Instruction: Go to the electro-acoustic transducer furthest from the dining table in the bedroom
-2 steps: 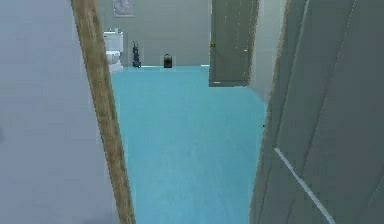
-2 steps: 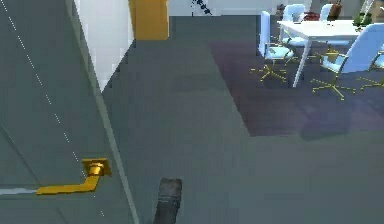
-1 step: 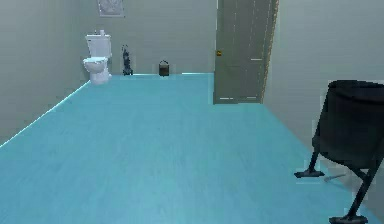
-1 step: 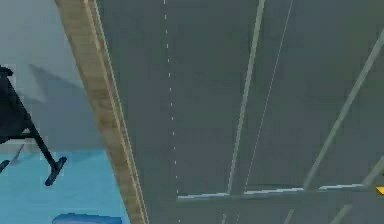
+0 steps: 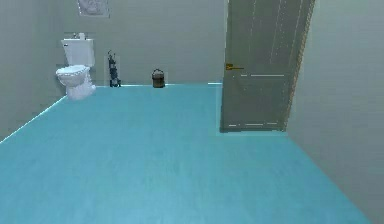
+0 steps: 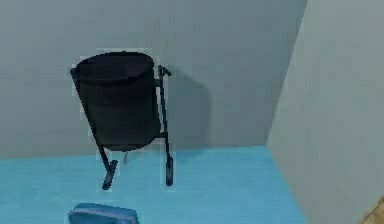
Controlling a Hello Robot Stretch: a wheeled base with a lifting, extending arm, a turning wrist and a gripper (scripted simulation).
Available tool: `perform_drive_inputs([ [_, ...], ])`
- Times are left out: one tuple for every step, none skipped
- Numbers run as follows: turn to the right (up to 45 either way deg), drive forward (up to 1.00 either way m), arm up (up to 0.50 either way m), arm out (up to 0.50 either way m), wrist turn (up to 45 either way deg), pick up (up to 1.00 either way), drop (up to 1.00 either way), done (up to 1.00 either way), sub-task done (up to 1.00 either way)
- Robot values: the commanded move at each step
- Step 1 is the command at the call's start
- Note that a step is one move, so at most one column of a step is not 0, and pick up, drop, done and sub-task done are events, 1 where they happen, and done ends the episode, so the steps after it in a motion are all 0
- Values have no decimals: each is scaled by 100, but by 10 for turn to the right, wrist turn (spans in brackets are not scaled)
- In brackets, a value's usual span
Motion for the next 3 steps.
perform_drive_inputs([
  [0, 100, 0, 0, 0, 0, 0, 0, 0],
  [0, 100, 0, 0, 0, 0, 0, 0, 0],
  [0, 70, 0, 0, 0, 0, 0, 0, 0],
])
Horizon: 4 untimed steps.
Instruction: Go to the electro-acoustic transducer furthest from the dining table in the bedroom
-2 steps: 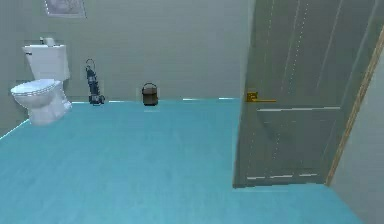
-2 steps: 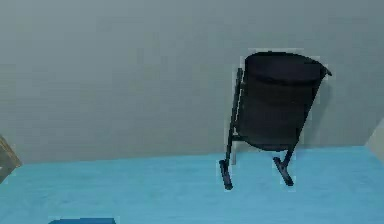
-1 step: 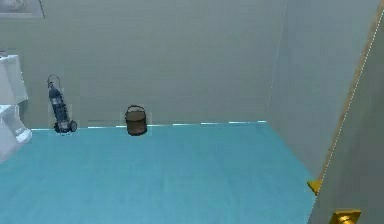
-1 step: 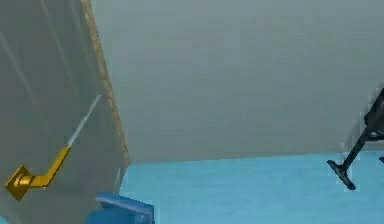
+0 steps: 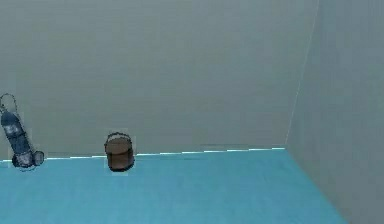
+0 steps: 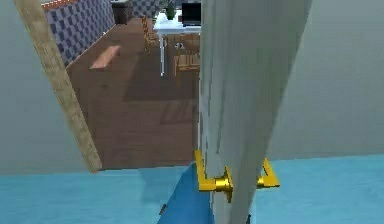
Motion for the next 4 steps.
perform_drive_inputs([
  [390, 0, 0, 0, 0, 0, 0, 0, 0],
  [0, 30, 0, 0, 0, 0, 0, 0, 0],
  [360, 0, 0, 0, 0, 0, 0, 0, 0],
  [0, 65, 0, 0, 0, 0, 0, 0, 0],
])
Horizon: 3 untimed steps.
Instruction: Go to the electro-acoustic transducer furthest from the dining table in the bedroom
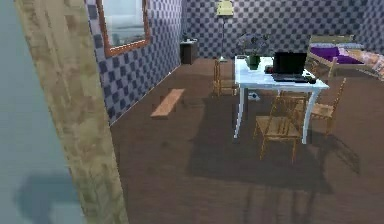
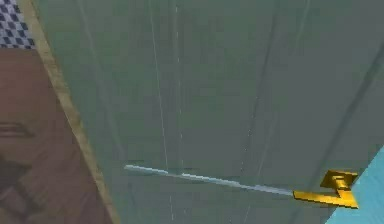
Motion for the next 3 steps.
perform_drive_inputs([
  [150, 0, 0, 0, 0, 0, 0, 0, 0],
  [0, 100, 0, 0, 0, 0, 0, 0, 0],
  [30, 0, 0, 0, 0, 0, 0, 0, 0],
])
